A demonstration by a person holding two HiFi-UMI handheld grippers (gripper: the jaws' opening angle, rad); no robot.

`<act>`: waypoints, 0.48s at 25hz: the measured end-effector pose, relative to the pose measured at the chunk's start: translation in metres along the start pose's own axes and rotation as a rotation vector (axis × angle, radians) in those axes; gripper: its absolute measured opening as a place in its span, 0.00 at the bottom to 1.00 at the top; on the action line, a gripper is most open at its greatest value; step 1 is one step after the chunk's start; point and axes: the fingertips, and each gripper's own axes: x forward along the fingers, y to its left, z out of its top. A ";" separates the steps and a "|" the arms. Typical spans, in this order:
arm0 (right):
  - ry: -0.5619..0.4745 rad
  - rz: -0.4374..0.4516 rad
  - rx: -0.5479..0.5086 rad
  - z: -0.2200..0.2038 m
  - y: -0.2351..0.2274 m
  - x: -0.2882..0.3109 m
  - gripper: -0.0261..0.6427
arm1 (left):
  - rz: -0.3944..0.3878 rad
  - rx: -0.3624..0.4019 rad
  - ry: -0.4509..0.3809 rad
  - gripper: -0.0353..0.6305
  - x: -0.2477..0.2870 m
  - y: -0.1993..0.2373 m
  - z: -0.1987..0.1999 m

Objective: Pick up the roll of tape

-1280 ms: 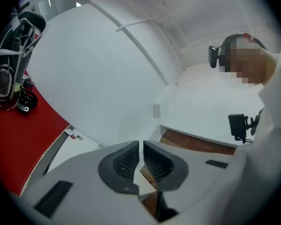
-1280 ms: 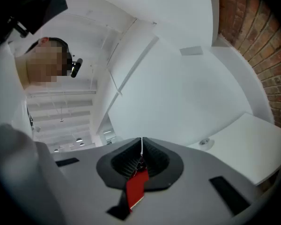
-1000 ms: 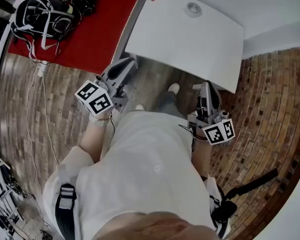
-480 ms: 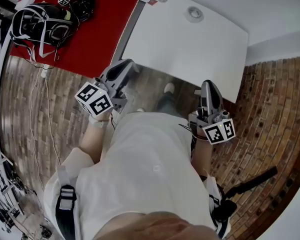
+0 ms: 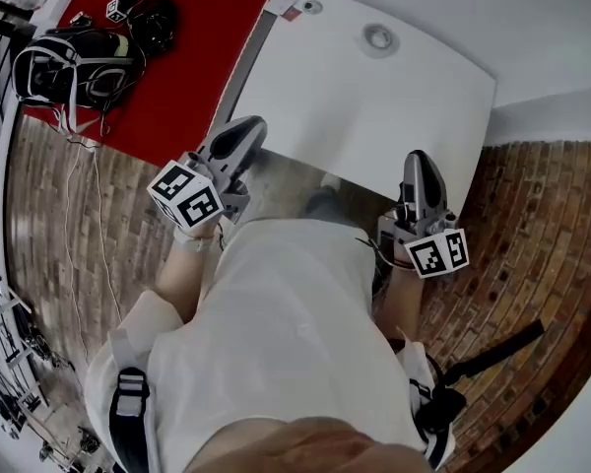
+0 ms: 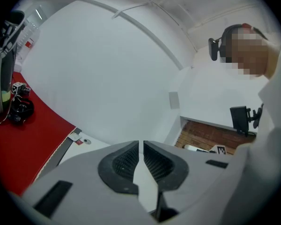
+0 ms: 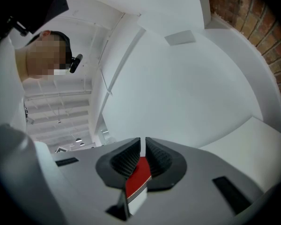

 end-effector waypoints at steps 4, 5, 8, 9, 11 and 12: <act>0.018 0.008 0.008 0.014 -0.038 0.024 0.07 | 0.040 -0.004 0.009 0.07 0.030 0.006 0.005; 0.023 0.011 0.008 0.018 -0.047 0.031 0.07 | 0.046 -0.003 0.003 0.07 0.037 0.007 0.006; 0.042 0.022 0.005 0.027 -0.071 0.051 0.08 | 0.068 -0.001 0.016 0.07 0.057 0.011 0.009; 0.048 0.026 0.004 0.029 -0.079 0.056 0.07 | 0.075 -0.004 0.020 0.07 0.064 0.012 0.009; 0.056 0.037 0.002 0.036 -0.093 0.066 0.08 | 0.086 -0.009 0.025 0.08 0.080 0.013 0.009; 0.058 0.041 0.003 0.039 -0.101 0.070 0.08 | 0.090 -0.012 0.029 0.09 0.089 0.013 0.009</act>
